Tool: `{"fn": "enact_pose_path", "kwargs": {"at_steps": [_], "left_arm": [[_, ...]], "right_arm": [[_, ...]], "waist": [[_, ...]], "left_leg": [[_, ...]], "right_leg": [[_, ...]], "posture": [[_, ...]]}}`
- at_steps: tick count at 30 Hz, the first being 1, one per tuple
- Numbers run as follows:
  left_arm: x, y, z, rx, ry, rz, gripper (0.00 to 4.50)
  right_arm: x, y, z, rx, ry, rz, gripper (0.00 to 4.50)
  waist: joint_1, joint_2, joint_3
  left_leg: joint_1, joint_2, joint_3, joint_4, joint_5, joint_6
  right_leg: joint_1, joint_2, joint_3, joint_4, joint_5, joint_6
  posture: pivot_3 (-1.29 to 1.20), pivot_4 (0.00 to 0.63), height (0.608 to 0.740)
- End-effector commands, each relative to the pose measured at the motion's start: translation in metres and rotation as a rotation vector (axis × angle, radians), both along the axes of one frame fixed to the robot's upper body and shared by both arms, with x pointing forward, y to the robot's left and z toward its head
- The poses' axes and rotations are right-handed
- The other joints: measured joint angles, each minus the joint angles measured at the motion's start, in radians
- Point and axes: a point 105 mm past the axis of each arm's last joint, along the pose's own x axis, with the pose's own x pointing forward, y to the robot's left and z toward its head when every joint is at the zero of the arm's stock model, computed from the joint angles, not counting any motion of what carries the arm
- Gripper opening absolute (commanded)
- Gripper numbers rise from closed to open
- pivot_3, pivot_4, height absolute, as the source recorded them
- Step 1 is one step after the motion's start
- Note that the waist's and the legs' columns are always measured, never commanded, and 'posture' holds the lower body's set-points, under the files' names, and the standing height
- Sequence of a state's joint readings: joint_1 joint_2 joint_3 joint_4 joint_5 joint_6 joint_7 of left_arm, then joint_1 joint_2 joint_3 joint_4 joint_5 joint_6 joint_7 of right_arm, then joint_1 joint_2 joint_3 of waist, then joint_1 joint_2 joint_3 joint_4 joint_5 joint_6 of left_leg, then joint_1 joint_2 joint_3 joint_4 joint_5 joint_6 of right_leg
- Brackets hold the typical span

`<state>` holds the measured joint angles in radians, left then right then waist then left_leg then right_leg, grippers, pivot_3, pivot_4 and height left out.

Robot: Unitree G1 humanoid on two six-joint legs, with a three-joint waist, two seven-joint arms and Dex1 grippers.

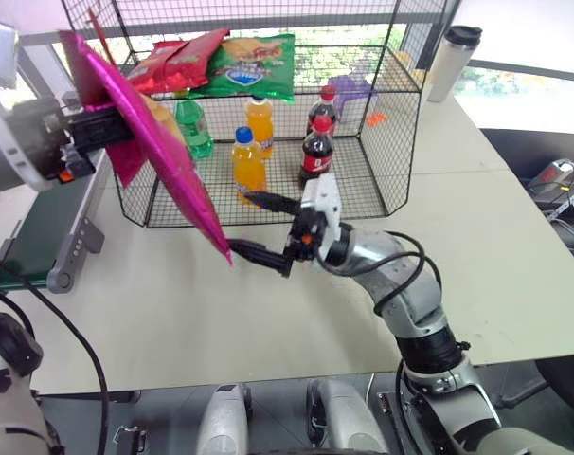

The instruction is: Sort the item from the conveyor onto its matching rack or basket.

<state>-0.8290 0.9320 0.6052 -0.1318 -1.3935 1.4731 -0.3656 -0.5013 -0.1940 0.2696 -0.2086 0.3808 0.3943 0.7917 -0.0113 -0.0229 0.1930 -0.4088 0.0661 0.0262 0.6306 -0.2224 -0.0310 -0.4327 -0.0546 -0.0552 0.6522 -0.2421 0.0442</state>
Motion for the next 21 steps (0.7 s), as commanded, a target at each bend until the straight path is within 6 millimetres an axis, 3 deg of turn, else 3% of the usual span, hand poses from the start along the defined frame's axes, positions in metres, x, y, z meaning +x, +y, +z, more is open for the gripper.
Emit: {"fn": "enact_pose_path", "kwargs": {"at_steps": [1, 9, 15, 21], "left_arm": [[-0.008, 0.001, 0.016, -0.014, -0.069, -0.004, 0.09], [-0.007, -0.004, 0.010, -0.016, -0.057, -0.008, 0.09], [-0.005, -0.003, 0.005, -0.042, -0.043, 0.004, 0.09], [-0.006, 0.003, 0.010, -0.058, -0.062, 0.032, 0.09]], "right_arm": [[0.004, -0.006, -0.001, -0.031, -0.069, -0.031, 4.50], [0.009, -0.001, 0.015, 0.051, -0.103, -0.056, 4.50], [0.023, -0.002, 0.047, 0.229, -0.072, -0.142, 4.50], [0.027, -0.008, 0.037, 0.202, -0.006, -0.158, 4.50]], "waist": [[0.000, 0.000, 0.000], [-0.003, 0.000, 0.000], [0.000, 0.000, 0.000], [0.000, 0.000, 0.000]], "left_leg": [[0.000, 0.000, 0.000, 0.000, 0.000, 0.000], [0.001, 0.000, 0.000, -0.001, 0.000, 0.000], [0.000, 0.000, 0.000, 0.000, 0.000, -0.001], [0.000, 0.000, 0.000, -0.001, 0.000, -0.001]], "right_leg": [[0.000, 0.000, 0.000, 0.000, 0.000, 0.000], [0.000, 0.000, 0.000, 0.000, 0.000, 0.000], [0.000, 0.000, 0.000, 0.000, 0.000, 0.000], [0.001, -0.001, 0.000, 0.000, 0.000, 0.000]], "posture": [[0.00, 0.150, 0.740], [0.00, 0.150, 0.740], [0.00, 0.150, 0.740], [0.00, 0.150, 0.740]]}}
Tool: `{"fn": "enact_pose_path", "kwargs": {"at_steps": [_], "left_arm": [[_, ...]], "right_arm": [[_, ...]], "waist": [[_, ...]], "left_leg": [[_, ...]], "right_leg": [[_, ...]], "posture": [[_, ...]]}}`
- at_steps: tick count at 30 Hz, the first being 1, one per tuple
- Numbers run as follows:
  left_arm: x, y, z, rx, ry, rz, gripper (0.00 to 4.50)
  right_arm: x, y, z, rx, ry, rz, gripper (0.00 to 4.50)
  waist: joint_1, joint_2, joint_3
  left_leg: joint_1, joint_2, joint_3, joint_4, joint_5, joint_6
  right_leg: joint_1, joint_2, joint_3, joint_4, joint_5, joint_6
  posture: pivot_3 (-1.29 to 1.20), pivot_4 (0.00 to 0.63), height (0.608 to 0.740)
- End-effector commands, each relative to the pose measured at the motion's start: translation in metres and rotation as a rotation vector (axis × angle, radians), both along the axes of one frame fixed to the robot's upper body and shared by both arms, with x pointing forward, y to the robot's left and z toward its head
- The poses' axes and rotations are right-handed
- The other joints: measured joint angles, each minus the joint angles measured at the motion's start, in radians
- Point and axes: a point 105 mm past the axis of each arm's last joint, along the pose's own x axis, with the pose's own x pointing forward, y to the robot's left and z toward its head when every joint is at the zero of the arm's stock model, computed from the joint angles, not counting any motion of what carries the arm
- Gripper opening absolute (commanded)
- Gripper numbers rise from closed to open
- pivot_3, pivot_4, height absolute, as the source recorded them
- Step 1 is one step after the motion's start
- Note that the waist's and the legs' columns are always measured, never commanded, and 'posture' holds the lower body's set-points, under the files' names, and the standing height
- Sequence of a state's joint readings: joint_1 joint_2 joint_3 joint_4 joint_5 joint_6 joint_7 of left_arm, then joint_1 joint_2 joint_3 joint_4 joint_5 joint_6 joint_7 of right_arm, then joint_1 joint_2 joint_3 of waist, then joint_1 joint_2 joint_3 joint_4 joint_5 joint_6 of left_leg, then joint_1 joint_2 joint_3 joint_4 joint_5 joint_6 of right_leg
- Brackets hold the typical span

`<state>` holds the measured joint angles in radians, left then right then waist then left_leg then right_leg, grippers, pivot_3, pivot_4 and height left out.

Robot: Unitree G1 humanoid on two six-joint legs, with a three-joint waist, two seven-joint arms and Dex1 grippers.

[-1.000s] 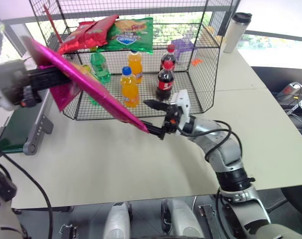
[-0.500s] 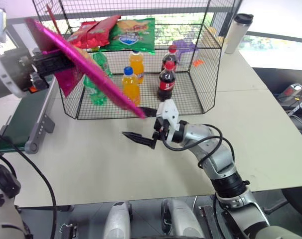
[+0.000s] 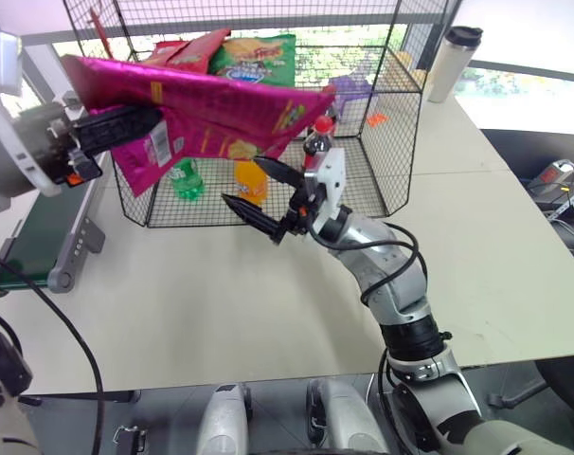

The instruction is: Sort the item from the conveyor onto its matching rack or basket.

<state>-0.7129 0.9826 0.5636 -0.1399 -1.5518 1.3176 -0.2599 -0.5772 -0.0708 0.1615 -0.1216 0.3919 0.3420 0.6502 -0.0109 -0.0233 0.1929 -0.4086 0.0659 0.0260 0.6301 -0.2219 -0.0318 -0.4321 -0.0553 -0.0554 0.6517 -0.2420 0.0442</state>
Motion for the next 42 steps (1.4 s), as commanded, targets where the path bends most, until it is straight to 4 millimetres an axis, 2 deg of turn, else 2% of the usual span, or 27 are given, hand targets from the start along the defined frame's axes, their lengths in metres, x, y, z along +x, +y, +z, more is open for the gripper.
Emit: {"fn": "enact_pose_path", "kwargs": {"at_steps": [1, 5, 10, 16, 27, 28, 29, 33, 34, 35, 37, 40, 42], "left_arm": [[-0.008, 0.000, 0.015, -0.011, -0.067, -0.003, 0.09], [-0.008, -0.001, 0.013, -0.004, -0.063, -0.009, 0.09], [-0.008, -0.001, 0.011, -0.008, -0.059, -0.010, 0.09], [-0.007, -0.003, 0.009, -0.009, -0.055, -0.013, 0.09], [-0.004, -0.011, -0.010, -0.049, 0.007, -0.059, 0.09], [-0.004, -0.011, -0.011, -0.050, 0.011, -0.059, 0.00], [-0.004, -0.011, -0.012, -0.051, 0.014, -0.059, 0.00], [-0.001, -0.004, -0.019, -0.042, 0.024, -0.022, 0.00], [0.000, -0.003, -0.020, -0.039, 0.026, -0.011, 0.00], [0.002, -0.001, -0.021, -0.036, 0.021, 0.006, 0.00], [0.004, 0.002, -0.021, -0.032, 0.014, 0.023, 0.00], [0.005, 0.005, -0.019, -0.035, -0.009, 0.029, 0.00], [0.004, 0.005, -0.018, -0.025, -0.024, 0.020, 0.67]], "right_arm": [[-0.003, -0.004, 0.000, -0.009, 0.004, 0.010, 4.50], [-0.004, -0.006, -0.003, -0.033, 0.006, 0.011, 4.50], [-0.003, -0.009, 0.007, 0.012, 0.013, 0.011, 4.50], [-0.017, -0.002, 0.018, 0.047, 0.001, 0.078, 4.50], [-0.012, 0.014, 0.033, 0.155, 0.026, 0.134, 4.50], [-0.012, 0.015, 0.033, 0.159, 0.026, 0.140, 3.97], [-0.012, 0.015, 0.033, 0.161, 0.026, 0.145, 3.70], [-0.014, 0.012, 0.035, 0.167, 0.026, 0.159, 1.66], [-0.015, 0.012, 0.035, 0.164, 0.024, 0.161, 1.36], [-0.016, 0.011, 0.035, 0.158, 0.021, 0.163, 0.76], [-0.017, 0.008, 0.034, 0.139, 0.013, 0.165, 0.03], [-0.019, 0.004, 0.033, 0.108, 0.000, 0.158, 0.03], [-0.019, 0.001, 0.035, 0.101, -0.008, 0.150, 0.00]], "waist": [[0.000, 0.000, 0.000], [-0.001, 0.000, 0.000], [-0.002, 0.000, 0.000], [-0.001, 0.000, 0.000], [-0.002, 0.000, 0.000], [-0.001, 0.000, 0.000], [0.000, 0.000, 0.000], [-0.001, 0.000, 0.000], [-0.001, 0.000, 0.000], [-0.001, 0.000, 0.000], [-0.001, 0.000, 0.000], [-0.001, 0.000, 0.000], [-0.001, 0.000, 0.000]], "left_leg": [[0.000, 0.000, 0.000, 0.000, 0.000, 0.000], [0.000, 0.000, 0.000, 0.000, 0.000, 0.000], [0.000, 0.000, 0.000, 0.000, 0.000, 0.000], [0.000, 0.000, 0.000, -0.001, 0.000, 0.000], [0.000, 0.000, 0.000, -0.001, 0.000, 0.000], [0.000, 0.000, 0.000, -0.001, 0.000, 0.000], [0.000, 0.000, 0.000, -0.001, 0.000, 0.000], [0.000, 0.000, 0.000, -0.001, 0.000, 0.000], [0.000, 0.000, 0.000, -0.001, 0.000, 0.000], [0.000, 0.000, 0.000, -0.001, 0.000, 0.000], [0.000, 0.000, 0.000, -0.001, 0.000, 0.000], [0.000, 0.000, 0.000, -0.001, 0.000, 0.000], [0.000, 0.000, 0.000, -0.001, 0.000, 0.000]], "right_leg": [[0.000, 0.000, 0.000, 0.000, 0.000, 0.000], [0.000, 0.000, 0.000, 0.000, 0.000, 0.000], [0.000, 0.000, 0.000, 0.000, 0.000, 0.000], [0.000, 0.000, 0.000, 0.000, 0.000, 0.000], [0.000, 0.000, 0.000, 0.000, 0.000, 0.000], [0.000, 0.000, 0.000, 0.000, 0.000, 0.000], [0.000, 0.000, 0.000, 0.000, 0.000, 0.000], [0.000, 0.000, 0.000, -0.001, 0.000, 0.000], [0.000, 0.000, 0.000, -0.001, 0.000, 0.000], [0.000, 0.000, 0.000, -0.001, 0.000, 0.000], [0.000, 0.000, 0.000, -0.001, 0.000, 0.000], [0.000, 0.000, 0.000, -0.001, 0.000, 0.000], [0.000, 0.000, 0.000, -0.002, 0.000, 0.000]], "posture": [[0.00, 0.150, 0.740], [0.00, 0.150, 0.740], [0.00, 0.150, 0.740], [0.00, 0.150, 0.740], [0.00, 0.150, 0.740], [0.00, 0.150, 0.740], [0.00, 0.150, 0.740], [0.00, 0.150, 0.740], [0.00, 0.150, 0.740], [0.00, 0.150, 0.740], [0.00, 0.150, 0.740], [0.00, 0.150, 0.740], [0.00, 0.150, 0.740]]}}
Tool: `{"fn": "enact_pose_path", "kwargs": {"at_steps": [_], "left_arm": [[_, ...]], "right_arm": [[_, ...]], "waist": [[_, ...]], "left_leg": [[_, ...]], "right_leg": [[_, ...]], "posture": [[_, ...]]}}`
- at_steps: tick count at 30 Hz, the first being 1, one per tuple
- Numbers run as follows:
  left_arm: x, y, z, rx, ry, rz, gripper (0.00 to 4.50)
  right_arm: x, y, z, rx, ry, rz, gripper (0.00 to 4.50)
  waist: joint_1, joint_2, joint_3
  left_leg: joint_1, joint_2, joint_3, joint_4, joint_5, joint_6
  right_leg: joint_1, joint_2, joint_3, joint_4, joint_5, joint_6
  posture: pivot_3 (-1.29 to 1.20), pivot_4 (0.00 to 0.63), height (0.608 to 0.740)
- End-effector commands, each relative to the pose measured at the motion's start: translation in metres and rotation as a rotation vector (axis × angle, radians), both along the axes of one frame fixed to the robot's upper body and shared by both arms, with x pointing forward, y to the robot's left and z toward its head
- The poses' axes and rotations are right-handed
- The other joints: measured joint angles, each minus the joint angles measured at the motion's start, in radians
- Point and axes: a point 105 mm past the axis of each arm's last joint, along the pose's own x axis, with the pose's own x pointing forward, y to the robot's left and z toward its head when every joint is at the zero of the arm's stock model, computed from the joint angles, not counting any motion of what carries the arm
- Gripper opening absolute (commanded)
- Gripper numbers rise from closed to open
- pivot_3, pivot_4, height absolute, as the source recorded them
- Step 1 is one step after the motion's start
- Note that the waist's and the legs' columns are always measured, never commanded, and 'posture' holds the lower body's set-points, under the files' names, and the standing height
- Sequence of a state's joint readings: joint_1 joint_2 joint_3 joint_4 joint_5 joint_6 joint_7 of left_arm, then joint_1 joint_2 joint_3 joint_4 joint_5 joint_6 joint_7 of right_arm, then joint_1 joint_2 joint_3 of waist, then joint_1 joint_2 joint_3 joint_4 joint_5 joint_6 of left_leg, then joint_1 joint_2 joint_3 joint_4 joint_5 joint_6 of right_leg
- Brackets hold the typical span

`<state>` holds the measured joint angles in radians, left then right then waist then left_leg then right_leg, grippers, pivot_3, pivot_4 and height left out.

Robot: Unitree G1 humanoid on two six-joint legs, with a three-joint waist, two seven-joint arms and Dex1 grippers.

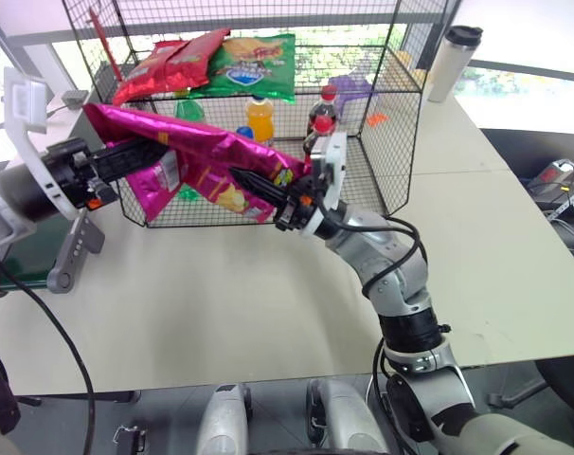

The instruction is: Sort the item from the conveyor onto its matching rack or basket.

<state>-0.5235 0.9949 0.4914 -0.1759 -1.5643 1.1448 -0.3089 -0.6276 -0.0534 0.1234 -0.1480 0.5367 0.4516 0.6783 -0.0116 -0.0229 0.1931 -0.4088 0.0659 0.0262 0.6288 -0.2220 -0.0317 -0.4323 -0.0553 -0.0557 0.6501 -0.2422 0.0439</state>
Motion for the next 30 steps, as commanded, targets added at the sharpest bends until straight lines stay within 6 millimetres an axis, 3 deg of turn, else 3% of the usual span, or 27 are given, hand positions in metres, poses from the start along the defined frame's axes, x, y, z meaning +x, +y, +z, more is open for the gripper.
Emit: {"fn": "enact_pose_path", "kwargs": {"at_steps": [1, 4, 7, 12, 14, 16, 20, 23, 26, 30], "left_arm": [[-0.002, 0.006, 0.016, 0.005, -0.093, 0.021, 0.97], [0.002, 0.020, 0.016, 0.017, -0.096, 0.086, 2.23], [0.003, 0.044, 0.019, 0.048, -0.118, 0.186, 2.23], [0.000, 0.083, 0.026, 0.044, -0.154, 0.337, 2.23], [-0.002, 0.078, 0.029, 0.019, -0.212, 0.336, 2.23], [-0.003, 0.060, 0.023, 0.021, -0.220, 0.289, 2.23], [-0.003, 0.024, 0.013, -0.032, -0.225, 0.187, 2.23], [-0.002, 0.006, 0.007, -0.054, -0.222, 0.152, 2.23], [0.002, -0.013, -0.001, -0.091, -0.213, 0.113, 2.23], [0.003, -0.020, -0.007, -0.117, -0.207, 0.120, 2.23]], "right_arm": [[-0.010, -0.007, 0.017, 0.020, -0.068, 0.005, 0.00], [-0.010, -0.014, 0.021, 0.011, -0.085, -0.023, 0.00], [-0.007, -0.031, 0.027, -0.001, -0.107, -0.085, 0.00], [0.000, -0.083, 0.048, -0.078, -0.203, -0.290, 0.00], [0.004, -0.121, 0.073, -0.115, -0.282, -0.460, 0.00], [0.004, -0.150, 0.098, -0.128, -0.358, -0.610, 0.00], [0.004, -0.175, 0.128, -0.126, -0.470, -0.809, 0.00], [0.009, -0.180, 0.138, -0.150, -0.545, -0.913, 0.00], [0.030, -0.161, 0.129, -0.311, -0.686, -0.981, 0.00], [0.071, -0.147, 0.112, -0.544, -0.866, -1.137, 0.00]], "waist": [[0.000, 0.000, 0.000], [0.000, 0.000, 0.000], [-0.003, 0.000, 0.000], [0.003, 0.001, 0.000], [0.006, 0.001, 0.001], [0.014, 0.002, 0.001], [0.018, 0.000, 0.001], [0.015, 0.000, 0.001], [0.012, 0.000, 0.000], [0.002, 0.000, 0.001]], "left_leg": [[0.000, 0.000, 0.000, 0.000, 0.000, 0.000], [0.000, 0.000, 0.000, 0.000, 0.000, 0.000], [0.000, 0.000, 0.000, -0.001, 0.000, 0.000], [-0.001, 0.000, 0.001, -0.002, 0.000, 0.000], [-0.001, 0.000, 0.001, -0.001, 0.000, 0.000], [-0.002, -0.002, 0.002, -0.001, 0.000, 0.000], [-0.002, -0.002, 0.004, -0.001, 0.000, 0.000], [-0.001, -0.002, 0.004, -0.001, 0.000, 0.000], [-0.001, -0.002, 0.004, 0.000, 0.000, 0.000], [-0.001, -0.002, 0.003, 0.000, 0.000, 0.000]], "right_leg": [[0.000, 0.000, 0.000, 0.000, 0.000, 0.000], [0.000, 0.000, 0.000, 0.000, 0.000, 0.000], [-0.001, 0.000, 0.000, 0.000, 0.000, 0.000], [-0.002, 0.000, 0.000, -0.001, 0.000, 0.000], [-0.002, -0.001, 0.000, -0.003, -0.001, -0.002], [-0.002, -0.003, 0.000, -0.004, -0.002, -0.003], [-0.001, -0.004, 0.000, -0.004, -0.002, -0.003], [-0.001, -0.003, 0.001, -0.004, 0.000, 0.000], [-0.001, -0.003, 0.002, -0.003, 0.000, 0.000], [-0.001, -0.002, 0.003, -0.003, 0.000, 0.001]], "posture": [[0.00, 0.150, 0.740], [0.00, 0.150, 0.740], [0.00, 0.150, 0.740], [0.00, 0.150, 0.740], [0.00, 0.150, 0.740], [0.00, 0.150, 0.740], [0.00, 0.150, 0.740], [0.00, 0.150, 0.740], [0.00, 0.150, 0.740], [0.00, 0.150, 0.740]]}}
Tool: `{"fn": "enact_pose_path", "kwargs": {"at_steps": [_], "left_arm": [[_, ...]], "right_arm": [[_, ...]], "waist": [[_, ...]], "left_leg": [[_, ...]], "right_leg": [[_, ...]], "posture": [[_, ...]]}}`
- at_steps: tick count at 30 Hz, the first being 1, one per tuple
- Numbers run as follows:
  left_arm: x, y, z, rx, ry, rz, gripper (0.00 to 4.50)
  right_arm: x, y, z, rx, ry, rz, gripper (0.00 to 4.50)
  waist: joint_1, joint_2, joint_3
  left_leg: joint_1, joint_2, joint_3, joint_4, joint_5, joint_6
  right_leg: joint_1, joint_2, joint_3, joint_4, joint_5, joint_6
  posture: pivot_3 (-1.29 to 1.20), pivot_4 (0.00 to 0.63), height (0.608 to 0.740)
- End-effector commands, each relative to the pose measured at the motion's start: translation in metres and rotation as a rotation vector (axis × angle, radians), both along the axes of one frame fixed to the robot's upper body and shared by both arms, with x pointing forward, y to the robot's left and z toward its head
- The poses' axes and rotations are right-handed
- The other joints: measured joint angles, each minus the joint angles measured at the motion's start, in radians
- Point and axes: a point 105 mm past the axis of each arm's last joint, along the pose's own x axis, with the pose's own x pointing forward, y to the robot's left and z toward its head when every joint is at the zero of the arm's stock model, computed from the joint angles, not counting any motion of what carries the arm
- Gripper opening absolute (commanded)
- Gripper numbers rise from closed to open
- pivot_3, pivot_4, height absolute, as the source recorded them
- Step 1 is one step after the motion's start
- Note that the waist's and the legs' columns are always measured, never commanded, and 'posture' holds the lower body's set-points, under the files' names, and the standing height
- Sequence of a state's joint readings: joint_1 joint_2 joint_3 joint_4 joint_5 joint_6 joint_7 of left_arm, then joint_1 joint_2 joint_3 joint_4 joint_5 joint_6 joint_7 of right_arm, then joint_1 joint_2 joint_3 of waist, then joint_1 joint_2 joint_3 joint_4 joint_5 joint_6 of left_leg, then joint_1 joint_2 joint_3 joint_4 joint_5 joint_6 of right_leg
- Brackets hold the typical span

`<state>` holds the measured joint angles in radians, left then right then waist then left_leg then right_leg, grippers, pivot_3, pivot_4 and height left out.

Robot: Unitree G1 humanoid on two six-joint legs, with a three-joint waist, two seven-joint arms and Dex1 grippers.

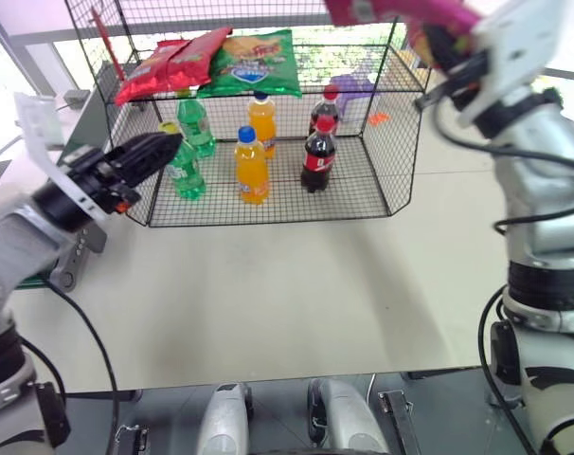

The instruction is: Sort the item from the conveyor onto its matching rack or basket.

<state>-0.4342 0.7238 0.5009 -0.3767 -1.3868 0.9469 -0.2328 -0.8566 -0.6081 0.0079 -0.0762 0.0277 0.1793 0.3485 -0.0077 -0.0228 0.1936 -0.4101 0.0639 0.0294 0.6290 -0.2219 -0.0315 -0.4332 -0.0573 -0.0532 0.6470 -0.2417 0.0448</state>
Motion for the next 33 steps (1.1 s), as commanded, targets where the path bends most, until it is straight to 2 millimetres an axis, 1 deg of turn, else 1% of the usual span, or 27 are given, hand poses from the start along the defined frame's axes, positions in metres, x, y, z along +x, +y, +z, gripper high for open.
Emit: {"fn": "enact_pose_path", "kwargs": {"at_steps": [1, 2, 5, 8, 11, 14, 16, 19, 23, 27, 30, 31, 33], "left_arm": [[-0.006, -0.005, 0.005, -0.007, -0.049, 0.014, 2.23], [-0.006, -0.005, 0.002, -0.008, -0.046, 0.019, 2.23], [-0.009, -0.005, -0.003, -0.015, -0.044, 0.040, 2.23], [-0.011, -0.002, -0.008, -0.027, -0.040, 0.061, 2.23], [-0.009, 0.000, -0.015, -0.032, -0.030, 0.071, 2.23], [-0.007, 0.000, -0.021, -0.032, -0.026, 0.073, 2.23], [-0.007, 0.000, -0.024, -0.029, -0.024, 0.069, 2.23], [-0.005, -0.002, -0.027, -0.015, -0.023, 0.063, 2.23], [-0.004, -0.007, -0.027, -0.008, -0.027, 0.053, 2.23], [-0.003, -0.011, -0.027, -0.004, -0.025, 0.051, 2.23], [-0.002, -0.015, -0.028, -0.002, -0.022, 0.052, 2.32], [-0.002, -0.016, -0.028, -0.001, -0.021, 0.052, 2.32], [-0.002, -0.016, -0.028, 0.000, -0.020, 0.054, 2.32]], "right_arm": [[0.027, 0.012, -0.002, -0.199, -0.138, -0.175, 0.00], [0.039, 0.015, -0.009, -0.239, -0.129, -0.224, 0.00], [0.062, 0.019, -0.014, -0.325, -0.165, -0.355, 0.00], [0.071, 0.020, -0.006, -0.399, -0.217, -0.460, 0.00], [0.078, 0.027, 0.000, -0.417, -0.230, -0.507, 0.00], [0.083, 0.030, 0.000, -0.410, -0.206, -0.535, 0.00], [0.091, 0.028, -0.010, -0.235, -0.056, -0.485, 0.00], [0.095, 0.034, -0.022, -0.051, 0.114, -0.373, 0.00], [0.097, 0.037, -0.027, 0.035, 0.225, -0.305, 0.00], [0.098, 0.035, -0.026, 0.034, 0.251, -0.310, 0.00], [0.097, 0.038, -0.025, 0.033, 0.259, -0.282, 1.03], [0.096, 0.041, -0.024, 0.026, 0.262, -0.268, 1.48], [0.095, 0.044, -0.023, 0.017, 0.257, -0.257, 2.53]], "waist": [[-0.005, 0.000, 0.000], [-0.008, 0.000, 0.000], [-0.009, 0.000, 0.000], [-0.006, 0.000, 0.000], [-0.003, 0.000, 0.000], [-0.004, 0.000, 0.000], [-0.004, 0.000, 0.000], [-0.004, 0.000, 0.000], [-0.003, 0.000, 0.000], [-0.005, 0.000, 0.000], [-0.005, 0.000, 0.000], [-0.005, 0.000, 0.000], [-0.005, 0.000, 0.000]], "left_leg": [[0.000, 0.000, 0.000, 0.000, 0.000, 0.000], [0.000, 0.000, 0.000, 0.000, 0.000, 0.000], [0.000, 0.000, 0.000, 0.000, 0.000, 0.000], [-0.001, 0.000, 0.000, -0.001, 0.000, 0.000], [-0.001, 0.000, 0.000, 0.000, 0.000, 0.000], [-0.001, 0.000, 0.000, 0.000, 0.000, 0.000], [-0.001, 0.000, 0.000, 0.000, 0.000, 0.000], [-0.001, 0.000, 0.000, 0.000, 0.000, 0.000], [-0.001, 0.000, 0.000, 0.000, 0.000, 0.000], [-0.001, 0.000, -0.001, 0.000, 0.000, 0.000], [-0.001, 0.000, -0.001, 0.000, 0.000, 0.000], [0.000, 0.000, -0.001, 0.000, 0.000, 0.000], [0.000, 0.000, -0.001, 0.000, 0.000, 0.000]], "right_leg": [[0.000, 0.000, 0.000, 0.000, 0.000, 0.000], [0.000, 0.000, 0.000, 0.000, 0.000, 0.000], [-0.001, 0.000, 0.001, 0.000, 0.000, 0.001], [-0.001, 0.001, 0.001, 0.000, 0.000, 0.001], [-0.001, 0.001, 0.001, 0.000, 0.000, 0.001], [-0.001, 0.001, 0.001, 0.000, 0.000, 0.000], [-0.001, 0.001, 0.001, 0.000, 0.000, 0.000], [0.000, 0.001, 0.001, 0.000, 0.000, 0.001], [0.000, 0.001, 0.000, 0.000, 0.001, 0.001], [0.000, 0.001, 0.000, 0.000, 0.001, 0.001], [0.000, 0.001, 0.000, 0.000, 0.001, 0.001], [0.000, 0.001, 0.000, 0.000, 0.001, 0.001], [0.000, 0.001, 0.000, 0.000, 0.001, 0.001]], "posture": [[0.00, 0.150, 0.740], [0.00, 0.150, 0.740], [0.00, 0.150, 0.740], [0.00, 0.150, 0.740], [0.00, 0.150, 0.740], [0.00, 0.150, 0.740], [0.00, 0.150, 0.740], [0.00, 0.150, 0.740], [0.00, 0.150, 0.740], [0.00, 0.150, 0.740], [0.00, 0.150, 0.740], [0.00, 0.150, 0.740], [0.00, 0.150, 0.740]]}}
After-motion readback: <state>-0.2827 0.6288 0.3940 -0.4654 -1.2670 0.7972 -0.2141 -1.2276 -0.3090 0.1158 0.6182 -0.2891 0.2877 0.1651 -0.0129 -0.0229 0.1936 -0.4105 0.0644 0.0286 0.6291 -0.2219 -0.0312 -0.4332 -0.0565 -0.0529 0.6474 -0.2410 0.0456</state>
